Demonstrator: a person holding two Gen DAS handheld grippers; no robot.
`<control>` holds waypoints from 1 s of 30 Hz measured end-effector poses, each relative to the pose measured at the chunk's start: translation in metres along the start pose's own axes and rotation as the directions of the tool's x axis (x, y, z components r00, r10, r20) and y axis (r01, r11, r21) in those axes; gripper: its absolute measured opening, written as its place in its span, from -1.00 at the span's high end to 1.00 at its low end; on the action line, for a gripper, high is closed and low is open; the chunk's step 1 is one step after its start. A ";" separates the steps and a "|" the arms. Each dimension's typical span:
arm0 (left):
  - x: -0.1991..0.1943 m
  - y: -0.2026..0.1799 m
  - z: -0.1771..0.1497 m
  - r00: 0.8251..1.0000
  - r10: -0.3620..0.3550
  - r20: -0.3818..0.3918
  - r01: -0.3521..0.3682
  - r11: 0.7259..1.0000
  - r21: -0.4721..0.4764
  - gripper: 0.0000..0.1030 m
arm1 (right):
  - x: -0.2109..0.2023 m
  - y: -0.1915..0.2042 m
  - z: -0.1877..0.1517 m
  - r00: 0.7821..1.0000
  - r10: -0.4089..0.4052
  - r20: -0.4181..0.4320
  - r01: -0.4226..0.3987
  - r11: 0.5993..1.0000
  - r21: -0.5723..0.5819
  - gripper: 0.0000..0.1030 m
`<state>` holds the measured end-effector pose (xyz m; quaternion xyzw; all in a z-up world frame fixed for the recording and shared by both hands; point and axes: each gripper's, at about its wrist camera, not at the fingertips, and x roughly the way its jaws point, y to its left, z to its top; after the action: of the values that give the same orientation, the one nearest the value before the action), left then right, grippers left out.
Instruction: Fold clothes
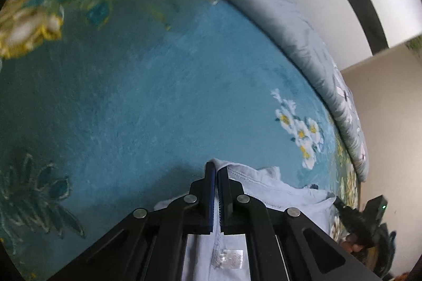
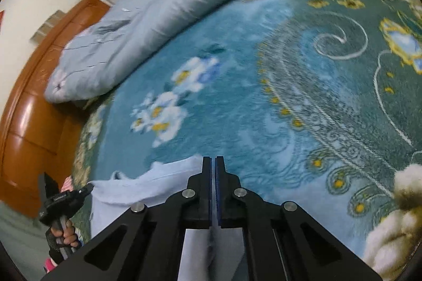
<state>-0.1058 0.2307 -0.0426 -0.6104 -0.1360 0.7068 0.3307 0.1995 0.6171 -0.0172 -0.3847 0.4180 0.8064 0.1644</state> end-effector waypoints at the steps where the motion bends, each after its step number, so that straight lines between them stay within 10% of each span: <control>1: 0.002 0.005 0.001 1.000 -0.019 -0.013 0.019 1.000 -0.025 0.92 | 0.001 -0.002 -0.001 1.000 -0.012 0.000 0.012 1.000 0.003 0.96; 3: -0.004 0.018 0.001 0.994 -0.109 0.006 0.109 0.991 -0.079 0.86 | -0.003 -0.005 -0.003 1.000 -0.019 0.010 0.019 1.000 0.001 0.95; 5: -0.015 0.028 0.003 0.989 -0.141 0.052 0.146 0.983 -0.112 0.24 | -0.012 -0.008 -0.007 1.000 -0.006 0.018 0.007 1.000 -0.005 0.95; 7: -0.030 0.033 0.004 0.989 -0.109 0.103 0.121 0.985 -0.125 0.05 | -0.023 -0.011 -0.012 1.000 0.010 0.021 -0.009 1.000 -0.018 0.95; 13: -0.040 0.000 -0.025 0.999 -0.023 0.038 0.022 0.999 0.040 0.03 | -0.048 -0.019 -0.051 0.998 0.065 -0.014 -0.066 0.996 -0.053 0.72; 22: 0.028 -0.108 -0.070 0.978 0.186 -0.094 -0.144 0.930 0.337 0.03 | -0.064 -0.030 -0.110 0.988 0.122 -0.092 -0.123 0.992 -0.008 0.41; 26: 0.039 -0.135 -0.076 0.966 0.252 -0.060 -0.211 0.901 0.380 0.03 | -0.071 -0.029 -0.116 0.987 0.125 -0.100 -0.127 0.992 -0.016 0.38; 30: 0.005 -0.139 -0.073 0.940 0.310 0.142 -0.341 0.862 0.376 0.03 | -0.077 -0.030 -0.119 0.987 0.133 -0.087 -0.135 0.991 -0.024 0.28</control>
<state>0.0050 0.3218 0.0202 -0.5176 0.1018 0.7881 0.3173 0.3249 0.5435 -0.0172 -0.3922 0.4377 0.8045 0.0862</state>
